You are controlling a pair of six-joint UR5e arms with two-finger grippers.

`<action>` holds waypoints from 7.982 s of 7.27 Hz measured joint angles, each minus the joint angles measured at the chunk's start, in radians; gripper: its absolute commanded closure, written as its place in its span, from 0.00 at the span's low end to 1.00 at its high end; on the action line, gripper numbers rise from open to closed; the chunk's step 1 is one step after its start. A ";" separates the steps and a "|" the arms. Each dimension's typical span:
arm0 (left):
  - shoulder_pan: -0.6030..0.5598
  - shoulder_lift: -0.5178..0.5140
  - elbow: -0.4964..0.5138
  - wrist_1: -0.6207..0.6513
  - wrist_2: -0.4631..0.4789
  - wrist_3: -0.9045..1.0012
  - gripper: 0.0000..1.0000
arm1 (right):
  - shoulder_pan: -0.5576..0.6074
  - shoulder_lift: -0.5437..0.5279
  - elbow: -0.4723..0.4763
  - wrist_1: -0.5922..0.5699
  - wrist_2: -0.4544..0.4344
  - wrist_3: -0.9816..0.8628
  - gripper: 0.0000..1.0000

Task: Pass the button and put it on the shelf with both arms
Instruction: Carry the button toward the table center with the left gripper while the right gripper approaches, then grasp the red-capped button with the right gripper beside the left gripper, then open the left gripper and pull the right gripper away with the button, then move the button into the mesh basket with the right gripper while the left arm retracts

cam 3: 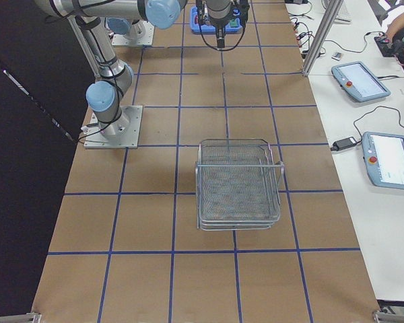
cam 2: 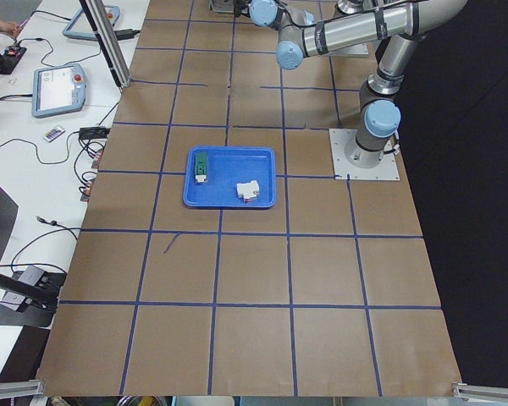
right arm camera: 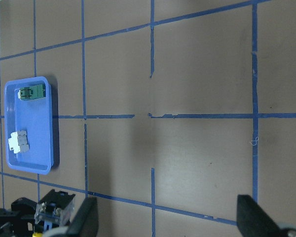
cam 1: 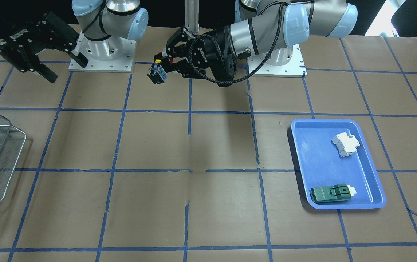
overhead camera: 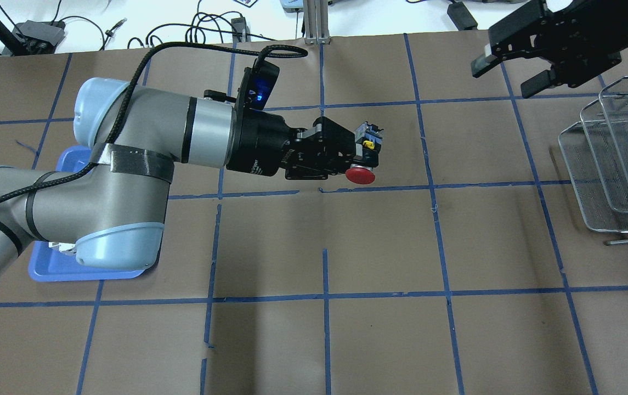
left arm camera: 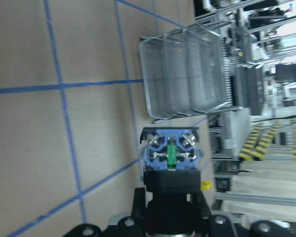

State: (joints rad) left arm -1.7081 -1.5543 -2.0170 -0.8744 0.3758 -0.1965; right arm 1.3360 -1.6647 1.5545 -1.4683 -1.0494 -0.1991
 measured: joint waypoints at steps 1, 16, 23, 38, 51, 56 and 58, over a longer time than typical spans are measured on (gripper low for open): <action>-0.002 -0.003 0.000 0.011 -0.064 -0.010 1.00 | 0.053 0.012 0.000 -0.036 -0.007 0.076 0.00; 0.111 -0.037 0.000 0.041 -0.233 -0.013 1.00 | 0.354 0.149 -0.126 -0.163 -0.086 0.685 0.00; 0.115 -0.039 0.000 0.043 -0.238 -0.008 1.00 | 0.409 0.170 -0.131 -0.162 -0.099 0.686 0.39; 0.168 -0.040 0.001 0.039 -0.234 -0.015 0.00 | 0.405 0.166 -0.137 -0.160 -0.117 0.651 0.84; 0.205 -0.029 0.508 -0.656 1.101 0.241 0.00 | -0.399 0.321 0.057 -0.391 -0.552 -0.368 0.03; 0.189 -0.026 0.502 -0.725 1.203 0.306 0.00 | -0.420 0.339 0.056 -0.412 -0.500 -0.446 0.00; 0.192 -0.035 0.527 -0.743 1.198 0.300 0.00 | -0.389 0.296 0.047 -0.385 -0.488 -0.435 0.00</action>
State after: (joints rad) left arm -1.5165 -1.5893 -1.4902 -1.6177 1.5740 0.1030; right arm 0.9469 -1.3688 1.6018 -1.8529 -1.5374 -0.6340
